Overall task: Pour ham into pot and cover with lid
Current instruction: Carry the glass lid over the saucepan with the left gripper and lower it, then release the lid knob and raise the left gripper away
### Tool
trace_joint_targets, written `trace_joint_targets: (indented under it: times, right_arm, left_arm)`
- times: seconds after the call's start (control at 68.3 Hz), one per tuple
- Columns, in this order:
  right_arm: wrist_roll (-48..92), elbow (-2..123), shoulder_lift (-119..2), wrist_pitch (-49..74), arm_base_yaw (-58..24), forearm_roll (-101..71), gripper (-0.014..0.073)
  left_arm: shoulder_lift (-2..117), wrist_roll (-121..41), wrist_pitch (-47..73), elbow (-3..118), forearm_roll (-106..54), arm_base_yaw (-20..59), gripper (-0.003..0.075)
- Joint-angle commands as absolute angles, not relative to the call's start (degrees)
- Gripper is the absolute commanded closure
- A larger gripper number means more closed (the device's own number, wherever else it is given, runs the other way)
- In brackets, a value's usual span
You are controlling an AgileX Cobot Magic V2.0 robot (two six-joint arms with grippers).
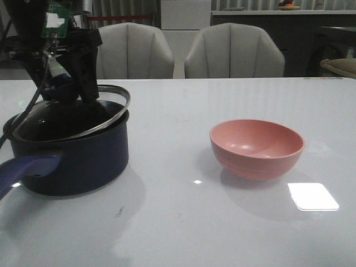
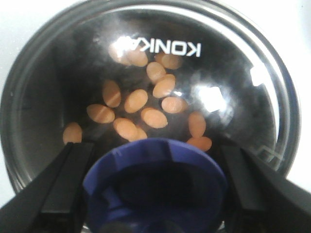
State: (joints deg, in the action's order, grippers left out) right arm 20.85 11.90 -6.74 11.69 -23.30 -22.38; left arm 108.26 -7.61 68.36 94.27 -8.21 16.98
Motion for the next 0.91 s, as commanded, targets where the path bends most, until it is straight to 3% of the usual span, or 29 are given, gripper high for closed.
trace_joint_targets:
  times: [0.0,0.337,0.659,0.893]
  right_arm:
    - [21.34,13.4,-7.35,7.44,-23.3,-22.72,0.0449]
    - [21.34,13.4,-7.35,7.44,-23.3,-22.72,0.0449]
    - [21.34,13.4,-7.35,7.44,-23.3,-22.72,0.0449]
    - [21.34,13.4,-7.35,7.44,-23.3,-22.72,0.0449]
  left_arm:
    - [105.45,-7.36,71.06,97.42,-6.3,17.11,0.0332]
    - [106.5,-7.36,72.51,98.23,-5.93,17.11,0.0326]
    - [108.18,-7.36,72.51,98.23,-7.2,17.74,0.0164]
    - [108.18,-7.36,72.51,98.23,-7.42,19.99,0.0145]
